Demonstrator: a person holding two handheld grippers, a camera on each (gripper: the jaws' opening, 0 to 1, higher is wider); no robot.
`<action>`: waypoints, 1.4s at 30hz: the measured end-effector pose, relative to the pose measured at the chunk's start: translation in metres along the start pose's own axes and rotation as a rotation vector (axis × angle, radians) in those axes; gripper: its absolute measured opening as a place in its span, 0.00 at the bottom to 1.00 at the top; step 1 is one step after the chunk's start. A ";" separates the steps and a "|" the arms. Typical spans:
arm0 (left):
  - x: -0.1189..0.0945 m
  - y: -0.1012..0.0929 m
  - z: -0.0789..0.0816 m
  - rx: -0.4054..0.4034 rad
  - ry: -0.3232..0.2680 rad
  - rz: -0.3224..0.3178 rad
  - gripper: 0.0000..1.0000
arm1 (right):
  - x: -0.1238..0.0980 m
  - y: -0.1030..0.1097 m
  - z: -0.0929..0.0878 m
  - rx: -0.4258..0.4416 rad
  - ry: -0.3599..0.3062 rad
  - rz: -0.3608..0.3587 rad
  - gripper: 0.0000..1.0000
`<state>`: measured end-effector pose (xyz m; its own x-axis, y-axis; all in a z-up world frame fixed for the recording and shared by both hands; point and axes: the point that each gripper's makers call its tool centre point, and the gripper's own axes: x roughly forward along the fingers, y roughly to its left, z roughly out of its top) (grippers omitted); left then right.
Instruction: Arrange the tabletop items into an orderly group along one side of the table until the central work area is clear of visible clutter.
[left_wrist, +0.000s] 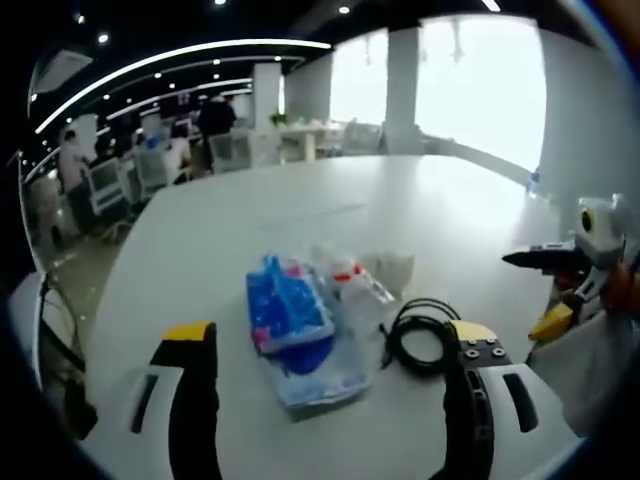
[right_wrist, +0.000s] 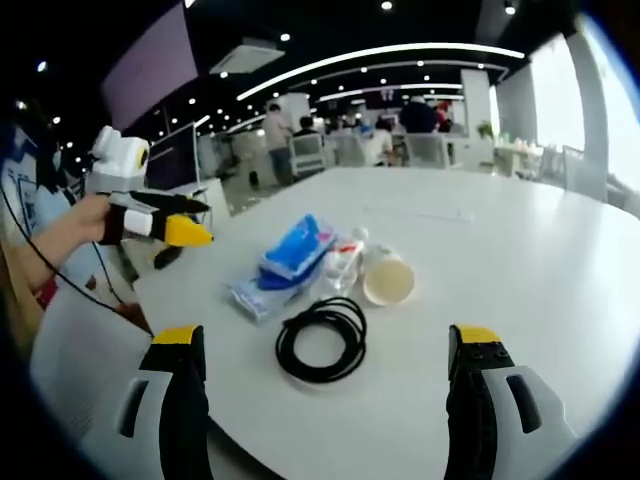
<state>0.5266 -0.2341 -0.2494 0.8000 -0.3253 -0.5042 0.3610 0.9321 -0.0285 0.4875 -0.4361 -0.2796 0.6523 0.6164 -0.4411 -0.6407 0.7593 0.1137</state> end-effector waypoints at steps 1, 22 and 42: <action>0.002 -0.001 0.001 0.001 0.001 -0.003 0.90 | 0.000 0.000 0.001 0.004 -0.002 0.002 1.00; 0.066 -0.014 0.034 -0.009 0.034 -0.097 0.86 | 0.007 -0.003 0.000 0.083 -0.007 0.029 1.00; 0.114 -0.011 0.036 -0.017 0.085 -0.116 0.85 | 0.010 -0.008 -0.010 0.113 0.021 0.018 1.00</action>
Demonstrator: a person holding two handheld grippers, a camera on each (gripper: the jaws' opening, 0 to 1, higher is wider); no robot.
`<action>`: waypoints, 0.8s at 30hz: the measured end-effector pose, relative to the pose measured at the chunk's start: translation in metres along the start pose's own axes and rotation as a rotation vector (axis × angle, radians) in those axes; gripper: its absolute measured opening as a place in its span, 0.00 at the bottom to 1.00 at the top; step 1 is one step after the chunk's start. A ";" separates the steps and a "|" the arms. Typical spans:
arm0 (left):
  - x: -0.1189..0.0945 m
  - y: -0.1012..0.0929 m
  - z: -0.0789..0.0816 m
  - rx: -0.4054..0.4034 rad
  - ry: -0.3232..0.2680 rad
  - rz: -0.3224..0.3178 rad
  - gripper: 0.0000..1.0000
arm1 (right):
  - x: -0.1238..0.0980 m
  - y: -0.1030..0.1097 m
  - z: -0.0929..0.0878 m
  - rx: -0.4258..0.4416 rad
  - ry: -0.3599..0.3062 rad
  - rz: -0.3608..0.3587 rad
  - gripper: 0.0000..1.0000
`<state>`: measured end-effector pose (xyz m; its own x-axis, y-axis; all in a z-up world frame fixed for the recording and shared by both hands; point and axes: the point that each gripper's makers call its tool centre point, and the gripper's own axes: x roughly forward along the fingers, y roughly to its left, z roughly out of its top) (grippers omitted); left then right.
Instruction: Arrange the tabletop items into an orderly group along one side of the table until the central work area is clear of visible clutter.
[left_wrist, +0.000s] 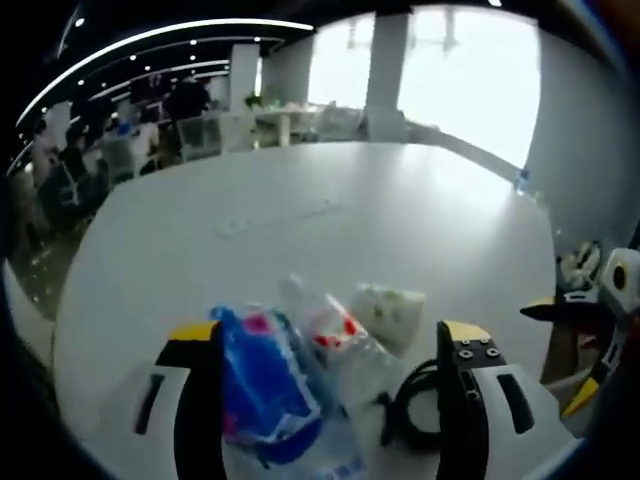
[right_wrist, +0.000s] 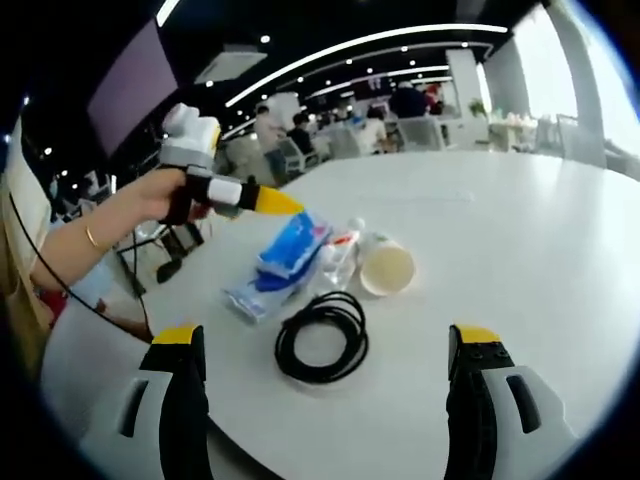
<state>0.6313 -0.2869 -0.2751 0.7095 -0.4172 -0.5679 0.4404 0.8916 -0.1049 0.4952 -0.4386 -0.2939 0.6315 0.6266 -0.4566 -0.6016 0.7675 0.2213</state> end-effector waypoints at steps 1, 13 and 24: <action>0.002 0.000 0.000 -0.002 0.002 -0.003 0.85 | 0.000 -0.001 0.000 0.002 0.000 -0.003 1.00; 0.034 0.007 -0.004 -0.003 0.046 -0.008 0.84 | 0.002 0.001 -0.002 0.018 0.012 0.007 1.00; 0.058 0.014 -0.004 -0.009 0.072 -0.016 0.83 | 0.002 0.003 0.001 0.064 -0.002 0.027 1.00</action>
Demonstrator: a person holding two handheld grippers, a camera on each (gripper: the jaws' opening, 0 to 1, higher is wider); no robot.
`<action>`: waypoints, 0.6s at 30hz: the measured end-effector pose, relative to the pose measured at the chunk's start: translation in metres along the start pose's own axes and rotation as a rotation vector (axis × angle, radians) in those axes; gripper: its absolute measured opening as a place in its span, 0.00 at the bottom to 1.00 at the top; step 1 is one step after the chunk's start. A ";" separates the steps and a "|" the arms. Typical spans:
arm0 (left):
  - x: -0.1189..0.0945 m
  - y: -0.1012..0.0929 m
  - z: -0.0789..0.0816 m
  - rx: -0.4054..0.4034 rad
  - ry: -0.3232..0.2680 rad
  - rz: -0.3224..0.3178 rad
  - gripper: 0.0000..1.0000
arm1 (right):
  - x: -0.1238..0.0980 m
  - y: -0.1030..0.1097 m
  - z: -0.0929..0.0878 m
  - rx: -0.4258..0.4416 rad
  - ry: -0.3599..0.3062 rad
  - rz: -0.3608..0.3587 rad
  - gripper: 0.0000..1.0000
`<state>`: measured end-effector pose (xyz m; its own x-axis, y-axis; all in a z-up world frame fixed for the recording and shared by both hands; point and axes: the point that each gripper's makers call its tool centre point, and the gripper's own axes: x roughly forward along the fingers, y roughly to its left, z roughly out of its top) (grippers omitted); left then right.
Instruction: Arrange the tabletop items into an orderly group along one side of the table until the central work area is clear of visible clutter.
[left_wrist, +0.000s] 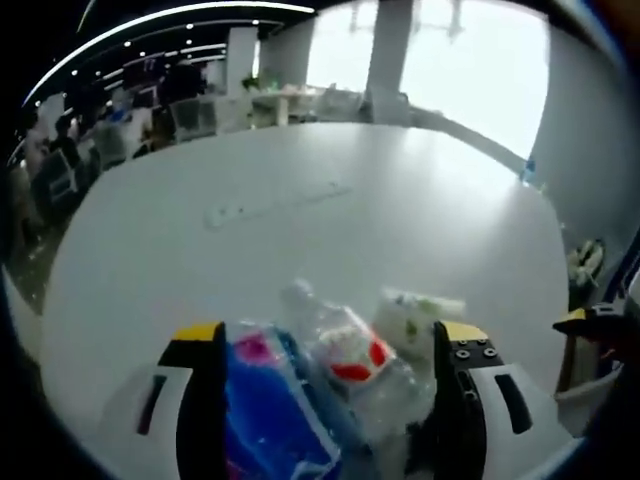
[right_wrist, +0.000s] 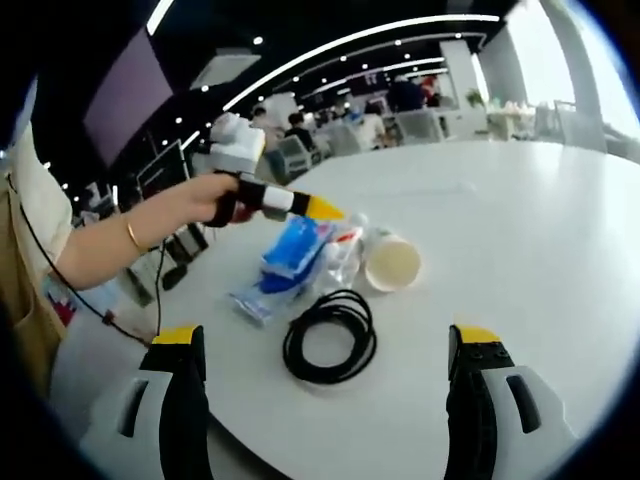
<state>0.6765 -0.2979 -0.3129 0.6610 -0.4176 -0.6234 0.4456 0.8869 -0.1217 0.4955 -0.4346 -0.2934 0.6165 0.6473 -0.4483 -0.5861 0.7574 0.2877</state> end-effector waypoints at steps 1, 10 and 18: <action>0.003 0.000 -0.001 0.000 0.007 -0.002 0.82 | 0.000 0.000 0.001 0.008 -0.004 0.001 1.00; 0.019 0.005 -0.003 -0.020 0.029 -0.001 0.81 | 0.001 -0.002 -0.002 0.015 0.002 -0.003 1.00; 0.031 0.009 0.002 -0.053 0.032 -0.003 0.80 | 0.001 -0.004 -0.002 0.016 0.003 -0.009 1.00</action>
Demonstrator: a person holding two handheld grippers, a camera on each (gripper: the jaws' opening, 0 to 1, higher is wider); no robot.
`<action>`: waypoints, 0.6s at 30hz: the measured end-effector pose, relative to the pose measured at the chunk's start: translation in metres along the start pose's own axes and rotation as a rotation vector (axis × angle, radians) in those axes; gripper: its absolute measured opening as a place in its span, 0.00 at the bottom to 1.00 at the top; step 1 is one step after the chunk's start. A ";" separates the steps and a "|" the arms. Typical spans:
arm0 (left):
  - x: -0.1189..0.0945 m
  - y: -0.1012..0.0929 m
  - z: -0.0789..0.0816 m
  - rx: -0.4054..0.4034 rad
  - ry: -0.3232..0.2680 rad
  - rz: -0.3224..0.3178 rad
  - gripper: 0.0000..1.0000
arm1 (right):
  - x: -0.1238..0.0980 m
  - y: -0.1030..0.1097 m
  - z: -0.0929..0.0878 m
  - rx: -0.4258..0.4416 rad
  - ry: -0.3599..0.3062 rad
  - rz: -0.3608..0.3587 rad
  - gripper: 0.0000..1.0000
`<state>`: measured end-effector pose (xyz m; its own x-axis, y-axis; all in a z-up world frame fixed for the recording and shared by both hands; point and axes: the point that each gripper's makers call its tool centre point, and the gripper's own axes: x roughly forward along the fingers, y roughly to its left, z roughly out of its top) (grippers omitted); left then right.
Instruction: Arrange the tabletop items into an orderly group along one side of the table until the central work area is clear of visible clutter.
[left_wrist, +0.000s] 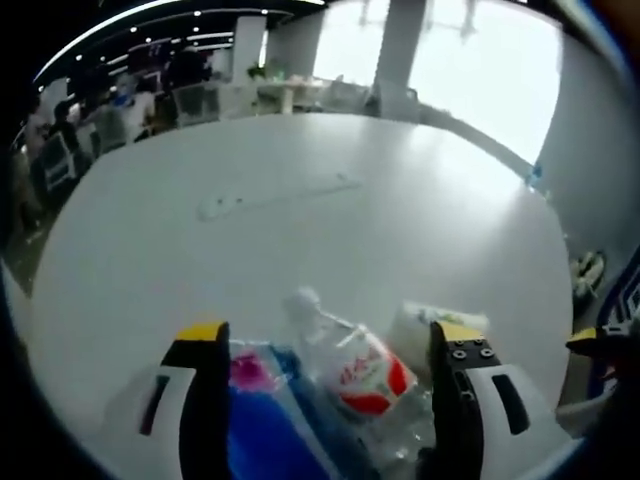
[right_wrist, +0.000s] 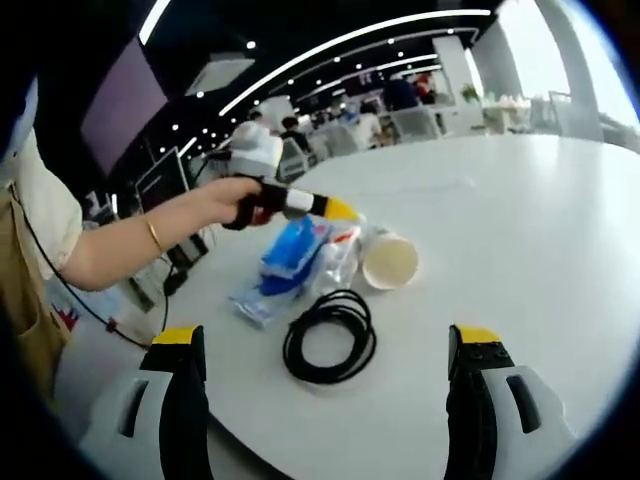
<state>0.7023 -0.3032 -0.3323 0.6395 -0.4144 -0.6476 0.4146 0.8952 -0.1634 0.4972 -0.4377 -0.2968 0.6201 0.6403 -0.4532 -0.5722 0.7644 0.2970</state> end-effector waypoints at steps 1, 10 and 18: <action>0.001 0.000 0.001 -0.004 -0.001 -0.003 0.79 | 0.000 -0.001 -0.001 -0.006 0.003 -0.003 1.00; 0.014 0.003 0.003 -0.046 -0.002 -0.012 0.77 | 0.001 -0.001 -0.003 -0.009 0.015 0.000 1.00; 0.026 0.007 -0.002 -0.048 0.040 0.004 0.71 | 0.001 -0.001 -0.004 -0.002 0.020 0.000 1.00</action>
<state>0.7206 -0.3072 -0.3522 0.6141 -0.4050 -0.6774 0.3803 0.9039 -0.1957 0.4961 -0.4381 -0.3010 0.6094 0.6387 -0.4697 -0.5731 0.7643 0.2957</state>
